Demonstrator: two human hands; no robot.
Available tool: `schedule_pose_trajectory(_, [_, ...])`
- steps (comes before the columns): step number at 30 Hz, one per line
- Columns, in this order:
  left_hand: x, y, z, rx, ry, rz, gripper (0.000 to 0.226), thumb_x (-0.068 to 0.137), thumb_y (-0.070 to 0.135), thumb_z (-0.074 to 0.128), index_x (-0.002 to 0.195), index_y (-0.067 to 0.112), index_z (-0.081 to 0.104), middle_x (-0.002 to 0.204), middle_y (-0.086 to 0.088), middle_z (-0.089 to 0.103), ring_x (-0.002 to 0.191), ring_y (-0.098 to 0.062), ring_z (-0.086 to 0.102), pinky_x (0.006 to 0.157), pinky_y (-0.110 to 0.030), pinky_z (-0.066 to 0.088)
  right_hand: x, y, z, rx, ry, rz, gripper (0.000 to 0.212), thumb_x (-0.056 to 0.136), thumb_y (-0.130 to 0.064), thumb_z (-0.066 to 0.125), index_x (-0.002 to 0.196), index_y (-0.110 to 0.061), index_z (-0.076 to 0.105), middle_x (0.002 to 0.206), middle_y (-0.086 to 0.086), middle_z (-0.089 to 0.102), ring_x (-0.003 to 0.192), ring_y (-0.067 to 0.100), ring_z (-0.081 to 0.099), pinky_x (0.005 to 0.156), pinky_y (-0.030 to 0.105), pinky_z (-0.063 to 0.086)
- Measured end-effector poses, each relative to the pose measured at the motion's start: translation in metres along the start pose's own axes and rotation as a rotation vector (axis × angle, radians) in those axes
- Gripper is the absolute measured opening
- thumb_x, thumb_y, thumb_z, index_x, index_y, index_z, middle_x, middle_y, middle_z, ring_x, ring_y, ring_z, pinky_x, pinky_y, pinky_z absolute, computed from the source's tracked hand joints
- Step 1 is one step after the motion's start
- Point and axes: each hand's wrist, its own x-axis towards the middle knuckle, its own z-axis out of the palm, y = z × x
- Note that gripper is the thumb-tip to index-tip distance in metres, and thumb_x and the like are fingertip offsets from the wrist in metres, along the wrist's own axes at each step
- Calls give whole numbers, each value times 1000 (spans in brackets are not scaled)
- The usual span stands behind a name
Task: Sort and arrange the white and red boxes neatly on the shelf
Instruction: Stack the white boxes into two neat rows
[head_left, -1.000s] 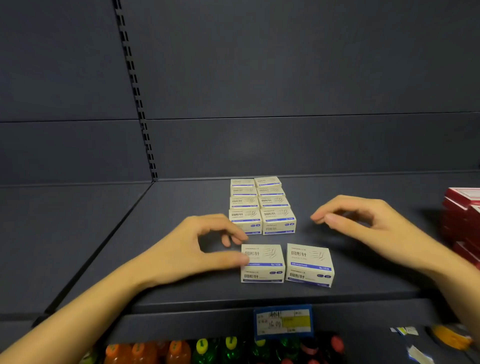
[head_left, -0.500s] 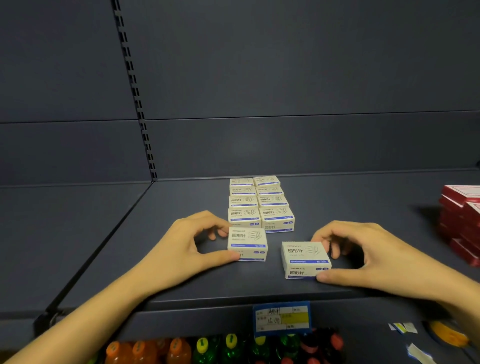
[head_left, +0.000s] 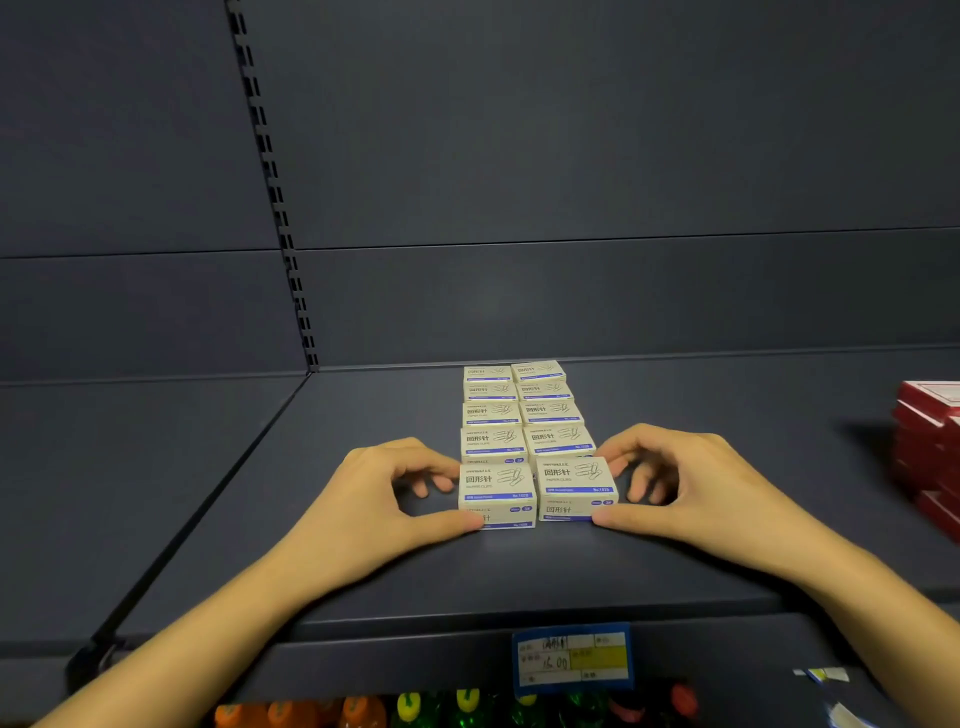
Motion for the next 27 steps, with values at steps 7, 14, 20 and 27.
schedule_pose_trajectory(7, [2,-1,2,28,18,-1,44,55,57,66,95,39,68,84,11,66,79,-10,57,68,-15,47,1,-2,4,93,50,40,39,60,-31,84,89,-30,59,83,-12,69,55,3,61,55,12,49])
schedule_pose_trajectory(14, [4,-2,2,54,36,-32,49,50,65,62,93,42,66,84,12,66,79,-7,57,68,-17,47,2,-4,6,89,46,38,37,58,-33,84,78,-27,54,69,-26,63,48,2,56,48,8,41])
schedule_pose_trajectory(20, [8,-9,2,-123,134,-149,53,56,75,58,81,29,65,86,9,65,81,-4,58,75,-20,45,17,-1,5,165,97,58,45,60,-67,59,78,-27,50,62,-17,53,54,2,39,53,14,36])
schedule_pose_trajectory(27, [87,-31,14,-317,195,-440,49,91,56,30,120,23,53,130,3,53,119,-15,48,109,-39,32,99,18,16,328,197,253,36,95,-49,31,107,-25,54,121,-7,56,113,13,52,104,37,37])
